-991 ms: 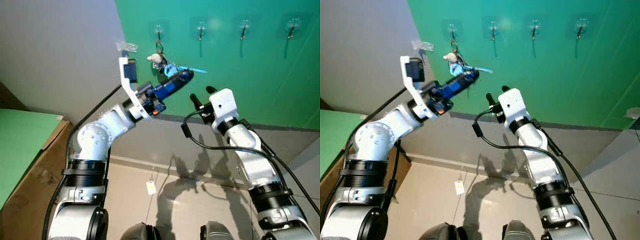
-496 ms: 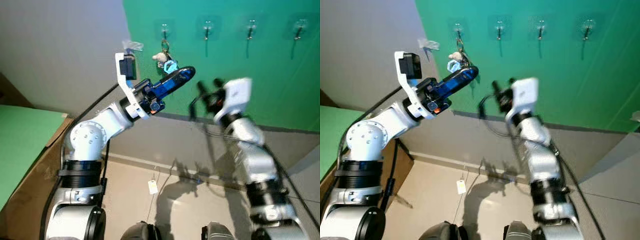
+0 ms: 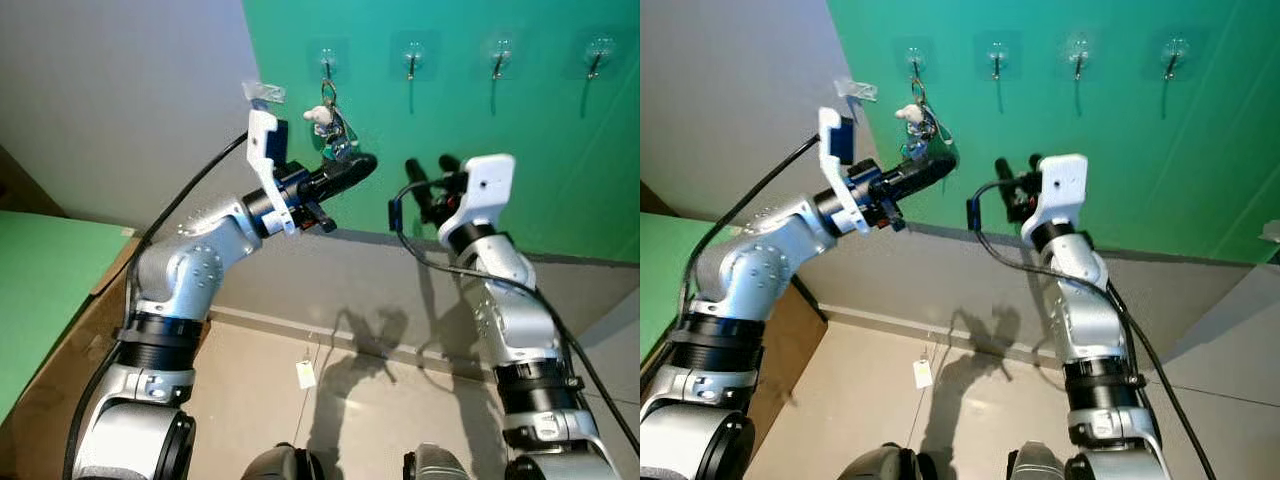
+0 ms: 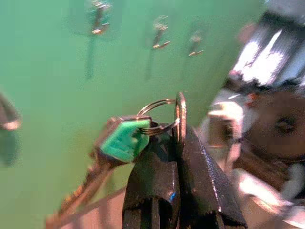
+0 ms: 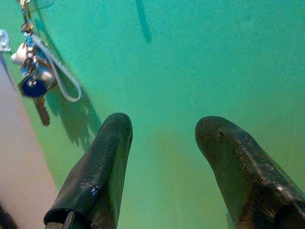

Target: Hang keys on a hook

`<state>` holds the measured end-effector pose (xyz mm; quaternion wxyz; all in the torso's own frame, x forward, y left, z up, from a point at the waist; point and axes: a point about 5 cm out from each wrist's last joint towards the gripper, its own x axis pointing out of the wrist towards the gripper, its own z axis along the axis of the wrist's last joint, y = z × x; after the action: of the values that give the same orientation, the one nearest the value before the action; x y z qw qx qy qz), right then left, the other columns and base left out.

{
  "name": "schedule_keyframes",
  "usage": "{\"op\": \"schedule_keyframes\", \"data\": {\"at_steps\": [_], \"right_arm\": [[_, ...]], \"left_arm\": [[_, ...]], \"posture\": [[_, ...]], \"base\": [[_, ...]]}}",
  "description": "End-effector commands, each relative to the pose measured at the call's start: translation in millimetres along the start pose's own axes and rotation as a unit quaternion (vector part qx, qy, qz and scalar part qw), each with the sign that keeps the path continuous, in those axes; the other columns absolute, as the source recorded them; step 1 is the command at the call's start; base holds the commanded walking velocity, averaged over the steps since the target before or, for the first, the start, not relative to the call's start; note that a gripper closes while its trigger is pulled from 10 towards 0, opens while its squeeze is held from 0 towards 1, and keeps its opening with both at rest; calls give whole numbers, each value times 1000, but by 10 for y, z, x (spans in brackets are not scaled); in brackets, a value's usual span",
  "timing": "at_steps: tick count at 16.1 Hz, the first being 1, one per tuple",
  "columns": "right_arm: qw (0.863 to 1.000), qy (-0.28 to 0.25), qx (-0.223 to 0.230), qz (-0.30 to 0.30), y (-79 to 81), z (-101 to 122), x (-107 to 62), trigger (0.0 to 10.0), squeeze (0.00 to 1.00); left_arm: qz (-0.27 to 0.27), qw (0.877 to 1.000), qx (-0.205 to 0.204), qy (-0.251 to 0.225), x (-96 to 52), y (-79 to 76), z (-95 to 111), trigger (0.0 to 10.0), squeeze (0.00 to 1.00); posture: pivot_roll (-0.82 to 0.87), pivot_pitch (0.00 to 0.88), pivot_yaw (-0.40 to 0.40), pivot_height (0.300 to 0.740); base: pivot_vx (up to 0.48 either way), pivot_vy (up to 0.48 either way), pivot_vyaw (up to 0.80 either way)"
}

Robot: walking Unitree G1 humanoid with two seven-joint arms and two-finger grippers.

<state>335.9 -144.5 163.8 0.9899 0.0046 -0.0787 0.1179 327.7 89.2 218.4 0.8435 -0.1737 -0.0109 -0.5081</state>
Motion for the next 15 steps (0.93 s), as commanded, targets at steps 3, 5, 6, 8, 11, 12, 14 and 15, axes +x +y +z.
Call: {"op": "schedule_keyframes", "data": {"at_steps": [3, 5, 6, 8, 11, 12, 14, 15], "right_arm": [[1000, 1, 1, 11, 69, 8, -22, 10000, 0], [1000, 1, 2, 10, 64, 10, -24, 10000, 0], [1000, -8, 8, 8, 53, 56, -12, 10000, 0], [999, -27, 13, 14, 45, 167, 27, 10000, 0], [998, -52, 12, 18, 3, 303, 68, 10000, 0], [998, -58, 8, 14, -61, 352, 90, 10000, 0], [998, -54, 6, 9, -91, 336, 94, 10000, 0], [998, -54, 7, 10, -86, 332, 92, 10000, 0]], "left_arm": [[28, 998, 64, -1, 37, 43, 66, 0, 0], [26, 998, 62, -13, 52, 44, 89, 0, 0], [22, 998, 65, -14, 57, 40, 85, 0, 0], [9, 998, 64, -10, 57, 18, 63, 0, 0], [-5, 997, 75, 1, 51, -7, 24, 0, 0], [-3, 991, 129, 33, 40, -6, -26, 0, 0], [8, 980, 190, 53, 53, 8, -32, 0, 0], [10, 979, 196, 53, 58, 9, -23, 0, 0]], "posture": [[-255, 77, 168, 717], [-256, 77, 169, 717], [-255, 79, 170, 717], [-255, 79, 172, 717], [-257, 79, 171, 717], [-255, 79, 170, 717], [-253, 78, 168, 717], [-253, 78, 168, 717]], "base": [[0, 0, 0], [0, 0, 0], [0, 0, 0], [0, 0, 0], [0, 0, 0], [0, 0, 0], [0, 0, 0], [0, 0, 0]]}}
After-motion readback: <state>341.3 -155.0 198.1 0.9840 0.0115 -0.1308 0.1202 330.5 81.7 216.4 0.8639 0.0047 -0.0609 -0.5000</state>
